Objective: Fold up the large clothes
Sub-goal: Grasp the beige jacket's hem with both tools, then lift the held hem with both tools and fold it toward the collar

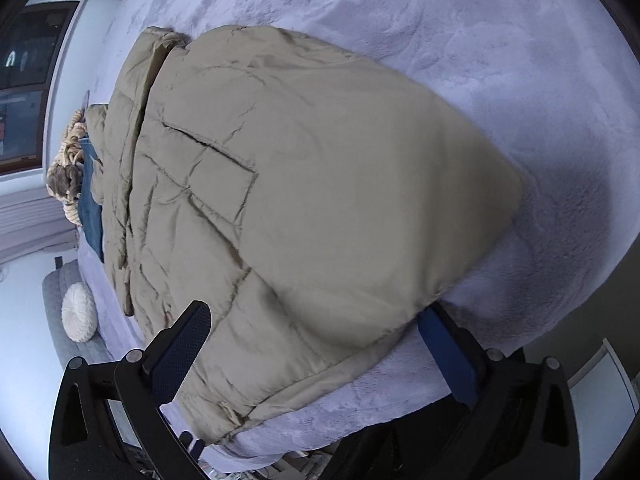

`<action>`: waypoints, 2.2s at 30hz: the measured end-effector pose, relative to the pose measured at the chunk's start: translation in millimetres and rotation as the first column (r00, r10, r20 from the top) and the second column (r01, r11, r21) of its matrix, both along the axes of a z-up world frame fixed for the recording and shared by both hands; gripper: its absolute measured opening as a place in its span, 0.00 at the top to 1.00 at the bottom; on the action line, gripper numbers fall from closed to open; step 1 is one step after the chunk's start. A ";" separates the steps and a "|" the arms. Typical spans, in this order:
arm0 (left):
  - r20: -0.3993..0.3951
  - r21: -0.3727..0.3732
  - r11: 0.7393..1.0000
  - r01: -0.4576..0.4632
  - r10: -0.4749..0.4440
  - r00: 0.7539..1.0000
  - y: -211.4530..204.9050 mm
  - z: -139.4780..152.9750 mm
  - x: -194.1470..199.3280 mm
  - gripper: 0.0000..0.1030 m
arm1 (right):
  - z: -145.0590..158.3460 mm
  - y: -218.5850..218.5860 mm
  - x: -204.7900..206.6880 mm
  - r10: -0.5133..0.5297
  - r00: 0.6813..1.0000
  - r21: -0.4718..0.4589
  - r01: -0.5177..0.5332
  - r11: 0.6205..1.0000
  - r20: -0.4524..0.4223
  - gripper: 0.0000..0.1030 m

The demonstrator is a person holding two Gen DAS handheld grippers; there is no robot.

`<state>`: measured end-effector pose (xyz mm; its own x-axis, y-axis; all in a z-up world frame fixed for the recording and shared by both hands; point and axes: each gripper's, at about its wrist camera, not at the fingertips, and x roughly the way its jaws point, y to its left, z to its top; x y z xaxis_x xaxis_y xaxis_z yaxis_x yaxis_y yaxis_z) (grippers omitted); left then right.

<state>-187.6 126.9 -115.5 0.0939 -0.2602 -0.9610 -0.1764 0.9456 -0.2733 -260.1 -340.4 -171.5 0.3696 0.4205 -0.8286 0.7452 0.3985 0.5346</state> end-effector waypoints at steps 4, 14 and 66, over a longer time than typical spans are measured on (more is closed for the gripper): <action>-0.028 -0.135 0.986 -0.094 0.091 0.995 24.5 -10.6 -13.0 0.00 | -2.5 4.7 2.4 0.009 1.000 0.019 -0.009 1.000 0.003 0.00; -0.087 -0.313 0.918 -0.245 0.229 0.970 37.7 -46.8 -10.9 0.00 | -5.9 0.3 1.2 0.017 1.000 0.039 -0.017 0.999 0.007 0.00; 0.511 -0.051 0.993 -0.108 0.119 0.851 -30.5 149.2 279.1 0.84 | 195.4 -1.0 286.7 0.564 0.780 -0.473 -0.402 0.784 0.271 0.93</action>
